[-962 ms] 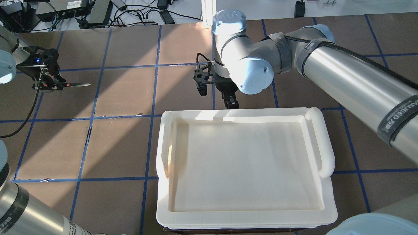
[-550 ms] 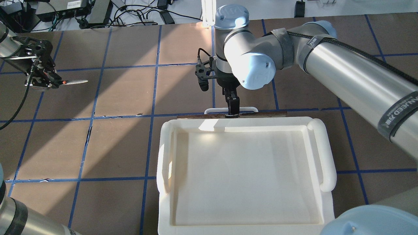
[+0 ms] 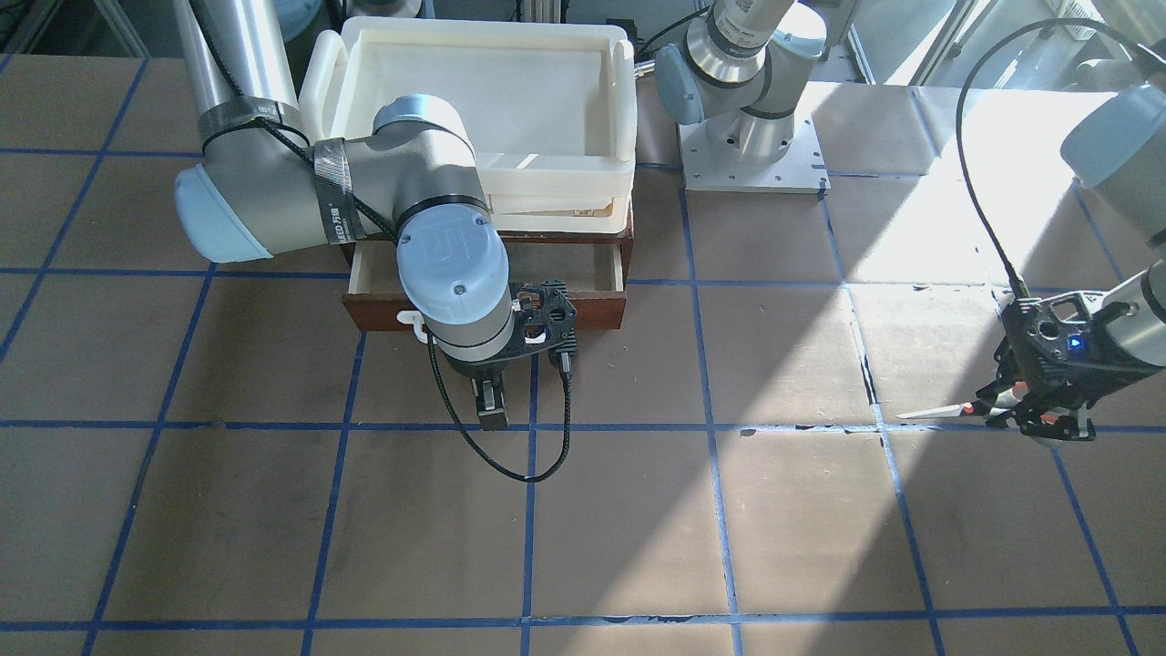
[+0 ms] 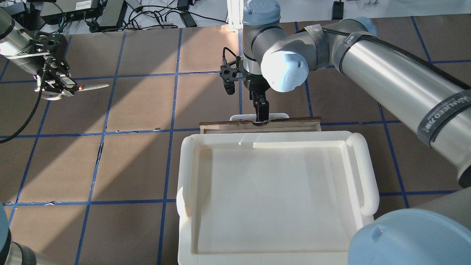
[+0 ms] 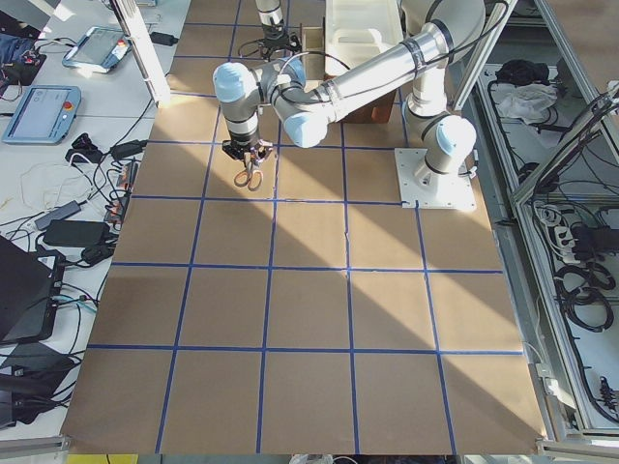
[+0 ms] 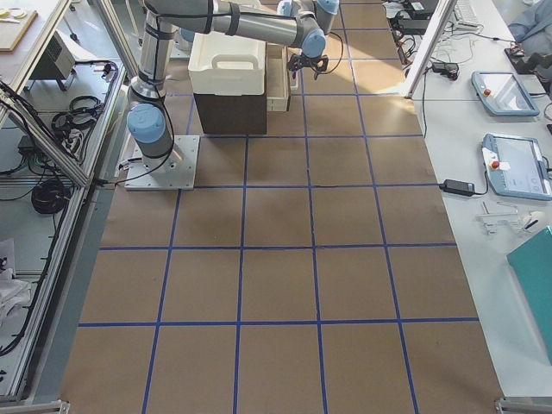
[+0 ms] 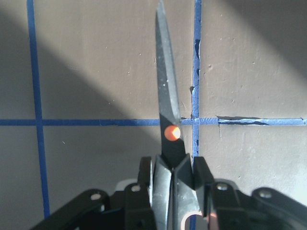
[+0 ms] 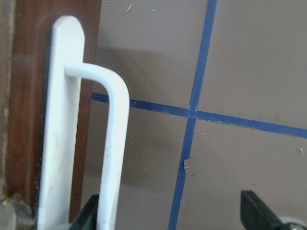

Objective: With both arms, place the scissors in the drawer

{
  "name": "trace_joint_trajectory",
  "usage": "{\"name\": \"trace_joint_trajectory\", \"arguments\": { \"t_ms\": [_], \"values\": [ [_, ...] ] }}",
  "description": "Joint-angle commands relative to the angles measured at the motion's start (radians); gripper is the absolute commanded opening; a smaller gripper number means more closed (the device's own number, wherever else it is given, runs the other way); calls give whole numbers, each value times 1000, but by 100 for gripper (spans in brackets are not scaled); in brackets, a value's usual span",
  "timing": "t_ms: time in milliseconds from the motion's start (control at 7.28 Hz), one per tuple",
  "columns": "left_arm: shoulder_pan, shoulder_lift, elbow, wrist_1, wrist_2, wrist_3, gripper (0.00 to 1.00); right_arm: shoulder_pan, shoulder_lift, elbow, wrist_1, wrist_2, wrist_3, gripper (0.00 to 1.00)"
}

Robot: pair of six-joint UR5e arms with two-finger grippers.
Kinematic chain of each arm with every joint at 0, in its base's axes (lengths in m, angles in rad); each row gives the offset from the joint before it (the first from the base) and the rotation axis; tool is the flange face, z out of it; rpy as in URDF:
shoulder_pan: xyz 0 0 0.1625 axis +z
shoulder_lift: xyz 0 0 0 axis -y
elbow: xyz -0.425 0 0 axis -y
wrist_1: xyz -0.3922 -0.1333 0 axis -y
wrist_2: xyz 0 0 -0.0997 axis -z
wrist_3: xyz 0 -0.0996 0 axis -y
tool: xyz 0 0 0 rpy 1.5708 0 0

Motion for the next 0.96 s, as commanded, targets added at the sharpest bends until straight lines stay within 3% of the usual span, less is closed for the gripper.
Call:
{"name": "trace_joint_trajectory", "arguments": {
  "t_ms": [0, 824],
  "values": [
    [-30, 12, -1, -18, -3, -13, 0, -9, 23, -30, 3, 1, -4, 100],
    [-65, 24, -3, -59, 6, -39, 0, -41, 66, -101, -2, 31, -29, 100]
  ]
}}
